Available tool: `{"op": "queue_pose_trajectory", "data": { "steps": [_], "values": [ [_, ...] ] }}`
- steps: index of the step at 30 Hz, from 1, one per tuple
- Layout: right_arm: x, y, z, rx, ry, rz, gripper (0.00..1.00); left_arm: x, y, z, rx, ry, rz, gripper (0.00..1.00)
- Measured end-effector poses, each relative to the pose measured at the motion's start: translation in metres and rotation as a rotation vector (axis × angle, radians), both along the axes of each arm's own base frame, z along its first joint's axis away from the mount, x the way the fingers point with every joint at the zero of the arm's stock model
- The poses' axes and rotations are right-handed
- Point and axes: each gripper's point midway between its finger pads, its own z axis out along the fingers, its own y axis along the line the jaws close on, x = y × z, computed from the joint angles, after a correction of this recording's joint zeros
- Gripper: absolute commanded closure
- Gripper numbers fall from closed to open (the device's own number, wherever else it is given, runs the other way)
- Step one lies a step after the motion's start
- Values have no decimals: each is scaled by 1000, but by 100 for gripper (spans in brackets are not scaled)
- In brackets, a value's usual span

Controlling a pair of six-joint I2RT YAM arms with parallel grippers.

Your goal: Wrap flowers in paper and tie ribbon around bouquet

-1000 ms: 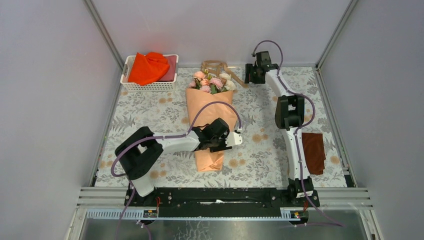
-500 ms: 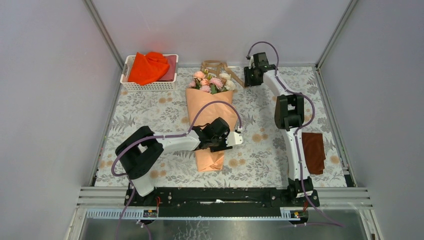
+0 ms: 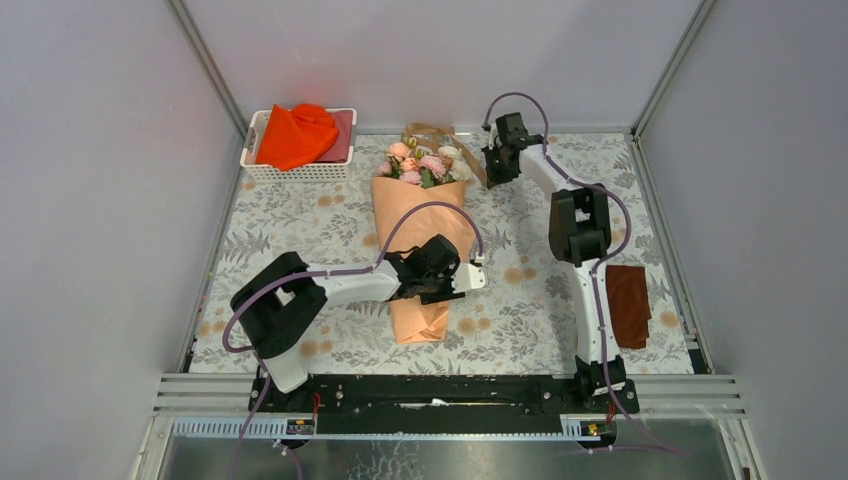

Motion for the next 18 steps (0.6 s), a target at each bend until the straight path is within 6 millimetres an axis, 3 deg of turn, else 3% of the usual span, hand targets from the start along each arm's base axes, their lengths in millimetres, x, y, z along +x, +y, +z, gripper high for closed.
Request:
{"op": "queue_pose_trajectory", "data": {
  "steps": [3, 6, 9, 11, 13, 15, 18],
  "values": [
    [-26, -7, 0, -4, 52, -22, 100, 0, 0, 0, 0, 1, 1, 47],
    [-65, -23, 0, -19, 120, -73, 100, 0, 0, 0, 0, 1, 1, 47],
    [-118, -47, 5, -43, 176, -143, 100, 0, 0, 0, -1, 0, 1, 47],
    [-155, -70, 21, -52, 184, -208, 100, 0, 0, 0, -1, 0, 2, 47],
    [-181, -98, 50, -47, 136, -288, 100, 0, 0, 0, -1, 0, 2, 47],
    [-194, -128, 96, -44, 19, -378, 100, 0, 0, 0, 0, 0, 2, 47],
    [-206, -170, 197, -46, -261, -514, 100, 0, 0, 0, 1, -1, 3, 47]
  ]
}}
